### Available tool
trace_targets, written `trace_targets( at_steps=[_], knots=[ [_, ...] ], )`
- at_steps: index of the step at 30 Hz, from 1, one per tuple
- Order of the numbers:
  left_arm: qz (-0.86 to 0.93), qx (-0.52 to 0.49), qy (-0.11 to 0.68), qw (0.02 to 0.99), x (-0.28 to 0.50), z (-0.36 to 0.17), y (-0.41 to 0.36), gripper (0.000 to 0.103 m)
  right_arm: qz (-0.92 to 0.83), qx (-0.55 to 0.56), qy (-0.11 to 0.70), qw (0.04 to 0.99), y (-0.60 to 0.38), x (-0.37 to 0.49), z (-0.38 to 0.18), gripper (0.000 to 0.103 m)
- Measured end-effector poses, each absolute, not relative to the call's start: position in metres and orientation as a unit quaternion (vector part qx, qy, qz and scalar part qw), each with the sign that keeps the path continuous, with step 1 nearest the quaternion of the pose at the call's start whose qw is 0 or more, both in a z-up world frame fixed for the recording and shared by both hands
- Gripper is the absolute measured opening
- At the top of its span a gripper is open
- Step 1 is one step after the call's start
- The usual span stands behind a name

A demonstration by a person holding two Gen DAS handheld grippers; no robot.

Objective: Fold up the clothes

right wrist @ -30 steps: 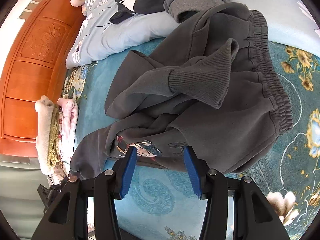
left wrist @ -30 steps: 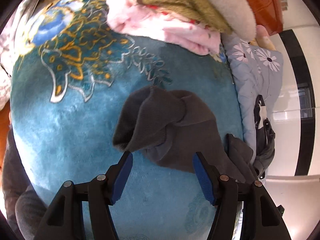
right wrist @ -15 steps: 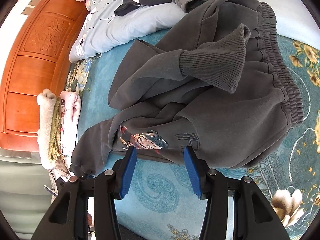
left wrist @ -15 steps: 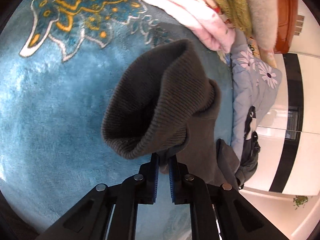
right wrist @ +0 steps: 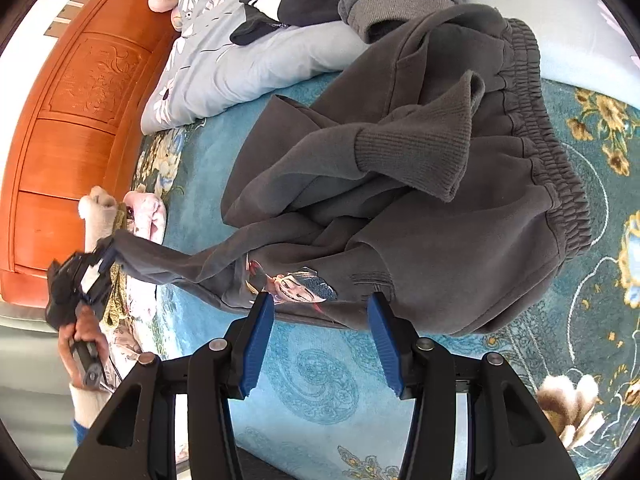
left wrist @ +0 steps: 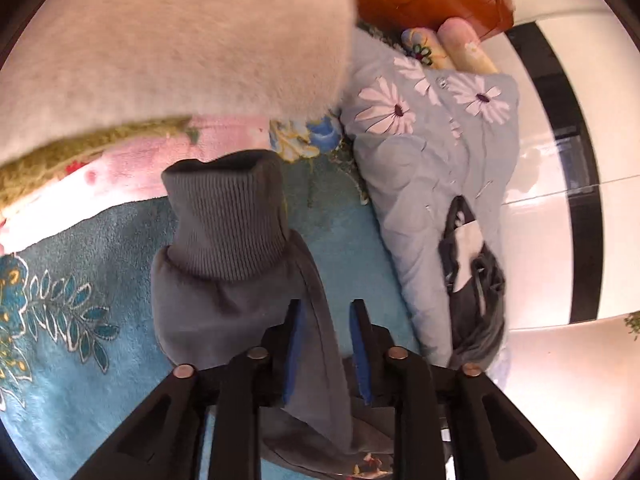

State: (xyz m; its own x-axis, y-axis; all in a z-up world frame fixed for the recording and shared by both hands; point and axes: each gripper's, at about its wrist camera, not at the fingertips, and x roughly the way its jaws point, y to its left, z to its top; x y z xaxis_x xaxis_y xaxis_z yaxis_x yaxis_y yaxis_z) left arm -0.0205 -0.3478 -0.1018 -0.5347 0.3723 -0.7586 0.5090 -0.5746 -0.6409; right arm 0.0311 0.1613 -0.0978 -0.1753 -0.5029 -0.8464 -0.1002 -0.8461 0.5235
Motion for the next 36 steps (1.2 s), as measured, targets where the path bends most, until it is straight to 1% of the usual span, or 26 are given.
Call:
trace_targets(
  at_steps=[2,3,5,6,9,10,12,14,16,20,22,23,24,25,28,31,33,36],
  knots=[
    [-0.750,0.487,0.446,0.034,-0.023,-0.103,-0.338,0.045,-0.735,0.620,-0.241,0.133,0.168,0.033,-0.092,0.050],
    [-0.755,0.481,0.445,0.018,-0.018,-0.101,-0.331,0.053,-0.738,0.617,-0.241,0.129,0.172,0.034,-0.091,0.050],
    [-0.770,0.464,0.439,0.000,0.000,-0.097,-0.322,0.064,-0.741,0.615,-0.242,0.115,0.182,0.036,-0.092,0.050],
    [-0.777,0.455,0.434,-0.001,0.013,-0.095,-0.320,0.066,-0.742,0.615,-0.245,0.107,0.187,0.037,-0.094,0.050],
    [-0.777,0.458,0.426,0.075,0.046,-0.114,-0.326,0.066,-0.742,0.614,-0.254,0.083,0.206,0.043,-0.100,0.050],
    [-0.766,0.465,0.432,0.102,0.054,-0.125,-0.331,0.066,-0.742,0.614,-0.257,0.076,0.212,0.045,-0.102,0.050],
    [-0.732,0.479,0.469,0.124,0.062,-0.154,-0.340,0.064,-0.742,0.615,-0.261,0.061,0.223,0.050,-0.106,0.050],
    [-0.707,0.489,0.491,0.138,0.062,-0.177,-0.343,0.064,-0.739,0.618,-0.264,0.048,0.234,0.055,-0.111,0.050],
    [-0.699,0.494,0.496,0.146,0.058,-0.191,-0.342,0.064,-0.737,0.620,-0.267,0.037,0.243,0.061,-0.115,0.050],
    [-0.681,0.495,0.521,0.139,0.049,-0.205,-0.335,0.064,-0.734,0.619,-0.278,0.023,0.259,0.073,-0.118,0.050],
    [-0.679,0.491,0.529,0.131,0.044,-0.206,-0.330,0.056,-0.735,0.616,-0.283,0.022,0.263,0.076,-0.119,0.050],
    [-0.680,0.489,0.532,0.125,0.042,-0.205,-0.327,0.038,-0.735,0.615,-0.285,0.021,0.265,0.077,-0.119,0.050],
    [-0.681,0.487,0.533,0.121,0.041,-0.204,-0.325,0.010,-0.735,0.613,-0.288,0.021,0.266,0.079,-0.120,0.050],
    [-0.687,0.484,0.527,0.127,0.042,-0.200,-0.322,0.006,-0.736,0.612,-0.290,0.021,0.268,0.080,-0.120,0.050],
    [-0.720,0.458,0.499,0.151,0.052,-0.171,-0.314,0.005,-0.737,0.610,-0.291,0.028,0.268,0.081,-0.123,0.050],
    [-0.715,0.408,0.543,0.167,0.089,-0.153,-0.320,0.005,-0.740,0.604,-0.294,0.036,0.269,0.083,-0.125,0.050],
    [-0.707,0.397,0.554,0.190,0.116,-0.152,-0.326,0.005,-0.743,0.598,-0.299,0.035,0.274,0.086,-0.129,0.050],
    [-0.685,0.415,0.563,0.206,0.143,-0.169,-0.333,0.005,-0.744,0.589,-0.314,0.013,0.288,0.091,-0.140,0.050]
  ],
)
